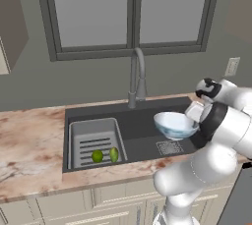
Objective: Dump the lime and mango from the bowl so the bowl can be washed. Place the bowl in the sink after clearing the leftovers.
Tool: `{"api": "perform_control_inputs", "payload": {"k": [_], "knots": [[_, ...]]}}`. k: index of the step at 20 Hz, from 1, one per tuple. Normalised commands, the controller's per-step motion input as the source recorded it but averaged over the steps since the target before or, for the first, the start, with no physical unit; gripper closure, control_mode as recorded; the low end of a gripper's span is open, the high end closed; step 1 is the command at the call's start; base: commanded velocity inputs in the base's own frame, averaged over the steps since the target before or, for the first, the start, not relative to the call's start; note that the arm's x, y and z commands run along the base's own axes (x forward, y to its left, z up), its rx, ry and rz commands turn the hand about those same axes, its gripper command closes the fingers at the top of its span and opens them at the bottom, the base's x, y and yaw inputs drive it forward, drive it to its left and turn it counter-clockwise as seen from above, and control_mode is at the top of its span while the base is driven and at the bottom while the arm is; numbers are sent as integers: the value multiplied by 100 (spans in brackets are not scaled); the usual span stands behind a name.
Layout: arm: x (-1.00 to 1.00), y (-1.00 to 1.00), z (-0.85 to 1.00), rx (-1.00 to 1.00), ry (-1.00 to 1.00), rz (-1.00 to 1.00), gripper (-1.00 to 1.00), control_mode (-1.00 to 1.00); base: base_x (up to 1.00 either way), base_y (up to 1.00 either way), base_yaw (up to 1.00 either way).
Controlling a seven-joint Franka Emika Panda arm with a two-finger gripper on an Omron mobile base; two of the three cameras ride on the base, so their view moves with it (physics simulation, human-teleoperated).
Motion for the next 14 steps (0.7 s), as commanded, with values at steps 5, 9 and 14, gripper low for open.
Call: {"api": "perform_control_inputs", "payload": {"k": [5, 9, 14], "knots": [[27, 0, -23, -3, 0, 0, 100, -100, 0, 0, 0], [1, 0, -5, 0, 2, 0, 100, -100, 0, 0, 0], [19, 0, -44, -9, -3, 0, 100, -100, 0, 0, 0]]}}
